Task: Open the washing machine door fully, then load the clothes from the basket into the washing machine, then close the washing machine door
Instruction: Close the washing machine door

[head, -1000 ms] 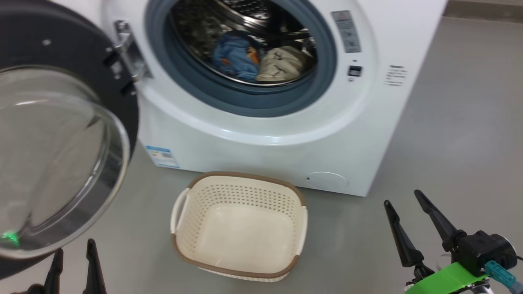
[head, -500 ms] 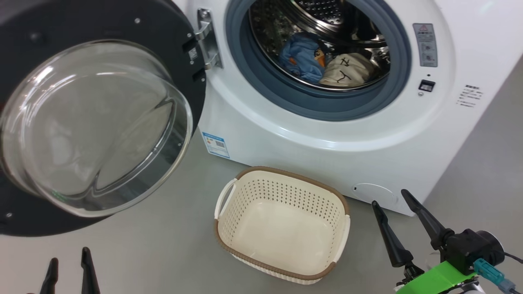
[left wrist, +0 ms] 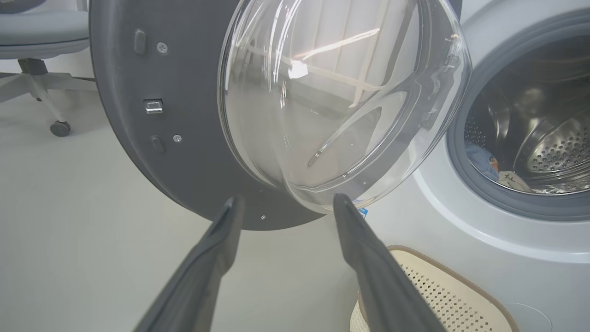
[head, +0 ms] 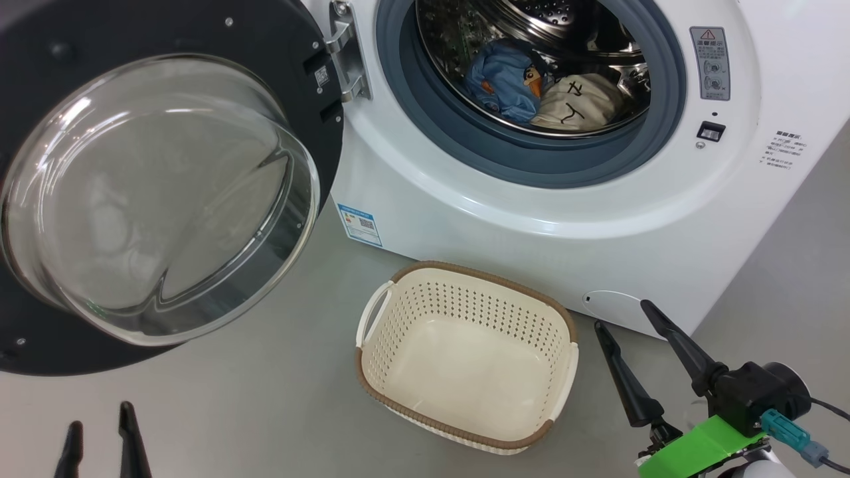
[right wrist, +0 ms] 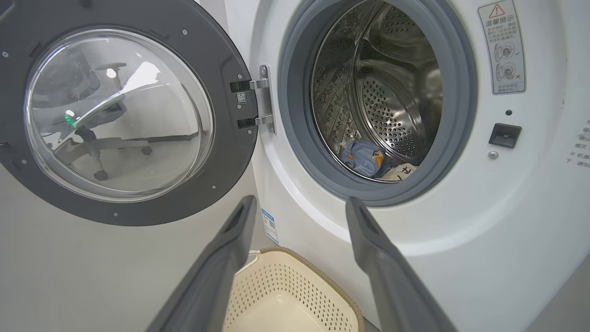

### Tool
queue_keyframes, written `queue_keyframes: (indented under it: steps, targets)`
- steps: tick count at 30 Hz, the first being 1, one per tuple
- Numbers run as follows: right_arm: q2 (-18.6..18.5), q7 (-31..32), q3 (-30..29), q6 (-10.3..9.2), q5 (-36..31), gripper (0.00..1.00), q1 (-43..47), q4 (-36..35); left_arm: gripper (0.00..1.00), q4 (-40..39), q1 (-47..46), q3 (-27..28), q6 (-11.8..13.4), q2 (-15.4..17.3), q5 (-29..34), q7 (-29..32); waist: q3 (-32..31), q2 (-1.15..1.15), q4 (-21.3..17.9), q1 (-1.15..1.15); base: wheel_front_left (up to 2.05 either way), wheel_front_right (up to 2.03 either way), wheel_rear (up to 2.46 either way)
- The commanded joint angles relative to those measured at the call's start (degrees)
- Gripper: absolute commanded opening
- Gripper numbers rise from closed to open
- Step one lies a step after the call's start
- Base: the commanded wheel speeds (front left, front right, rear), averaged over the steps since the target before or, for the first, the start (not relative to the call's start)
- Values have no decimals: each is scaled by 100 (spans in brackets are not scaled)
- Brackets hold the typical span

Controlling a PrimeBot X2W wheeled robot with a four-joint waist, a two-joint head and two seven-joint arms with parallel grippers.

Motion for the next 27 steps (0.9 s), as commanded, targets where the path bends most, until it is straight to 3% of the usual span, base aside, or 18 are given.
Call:
queue_keyframes:
  steps: [1,2,3,8,11,15,19,27]
  targets:
    - [-55,-28,113,48,81,100,-142,-116,100,-221,-89,240,35,80,-112,-36,-6,0,-2,0,0,0,0]
    - [-51,-28,107,48,85,100,-134,-113,46,-273,-118,288,32,80,-235,-36,-11,0,-2,0,0,0,0]
    - [-45,-28,102,48,87,100,-121,-112,0,-349,-165,368,27,80,-420,-36,-17,0,-3,0,0,0,0]
    - [18,-28,19,48,78,100,-8,-147,0,-986,-612,1171,-9,80,-1362,-36,-31,0,-10,0,0,0,0]
    - [36,-28,-11,48,73,100,35,-166,0,-1213,-835,1366,-13,296,-1624,-36,-39,0,-16,0,0,0,0]
    - [45,-28,-67,48,54,100,89,-209,0,-1035,-1394,1526,-16,1246,-2390,-35,-6,0,-21,0,0,0,0]
    - [65,-28,-182,48,21,100,125,-259,0,-334,-2137,1607,-16,2189,-3167,165,37,0,-33,0,0,0,0]
    - [49,-28,-212,48,-23,100,184,-328,0,1827,-3669,1419,-17,3325,-4896,1720,122,0,-131,0,0,0,0]
